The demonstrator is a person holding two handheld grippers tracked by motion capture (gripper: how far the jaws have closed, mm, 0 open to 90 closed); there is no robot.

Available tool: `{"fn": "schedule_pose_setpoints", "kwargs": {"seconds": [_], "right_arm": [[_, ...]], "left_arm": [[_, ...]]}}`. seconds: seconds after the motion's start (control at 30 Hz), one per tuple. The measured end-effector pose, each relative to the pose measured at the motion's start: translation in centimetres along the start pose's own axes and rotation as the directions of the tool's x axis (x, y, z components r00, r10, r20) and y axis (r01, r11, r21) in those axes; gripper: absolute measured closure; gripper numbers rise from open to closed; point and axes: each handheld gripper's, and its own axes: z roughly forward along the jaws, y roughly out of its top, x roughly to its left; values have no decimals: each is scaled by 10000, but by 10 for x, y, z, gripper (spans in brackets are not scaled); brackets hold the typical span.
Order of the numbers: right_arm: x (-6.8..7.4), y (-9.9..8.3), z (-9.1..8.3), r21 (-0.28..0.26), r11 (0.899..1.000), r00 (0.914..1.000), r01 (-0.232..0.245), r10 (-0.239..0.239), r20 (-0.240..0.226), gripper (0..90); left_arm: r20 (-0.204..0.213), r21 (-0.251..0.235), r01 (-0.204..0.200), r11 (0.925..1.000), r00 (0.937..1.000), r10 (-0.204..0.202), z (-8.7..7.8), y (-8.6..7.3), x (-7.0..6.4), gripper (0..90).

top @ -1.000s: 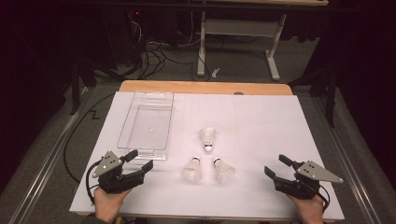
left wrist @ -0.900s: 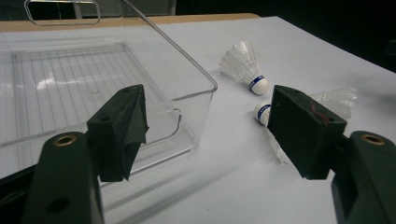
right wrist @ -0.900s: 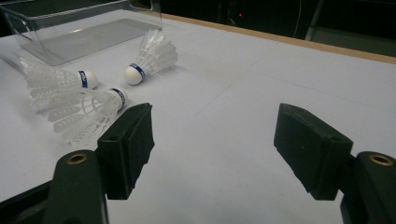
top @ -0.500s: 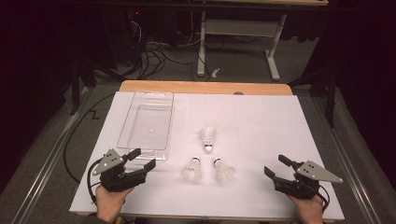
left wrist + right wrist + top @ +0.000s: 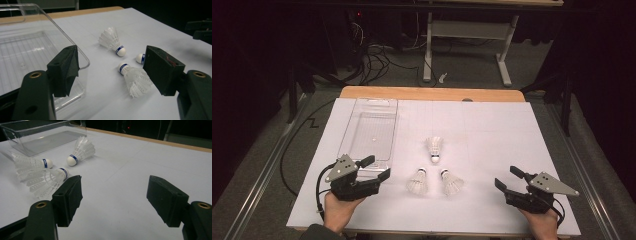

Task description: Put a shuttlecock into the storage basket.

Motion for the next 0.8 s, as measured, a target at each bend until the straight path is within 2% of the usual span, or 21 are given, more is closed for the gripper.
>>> {"fn": "schedule_pose_setpoints", "kwargs": {"seconds": [0.1, 0.2, 0.3, 0.63, 0.8], "right_arm": [[0, 0, -1, -28, 10000, 10000, 14, -14, -53, 290], [0, 0, 0, -53, 9999, 9999, 89, -89, -56, 292], [1, 0, -1, -81, 10000, 10000, 47, -47, -49, 292], [0, 0, -1, -23, 10000, 10000, 46, -46, -6, 294], [1, 0, -1, -50, 10000, 10000, 59, -59, -4, 294]], "left_arm": [[167, 121, 67, 9999, 9998, -69, 5, 0, -1, 295], [323, 267, -39, 9996, 9995, 30, 10, 1, -4, 295], [441, 249, 32, 9997, 9990, -43, 13, 2, -4, 296], [478, 136, -25, 9999, 9989, 18, 24, 11, -9, 301], [629, 168, -151, 9997, 9979, 140, 30, 14, -14, 301]]}}
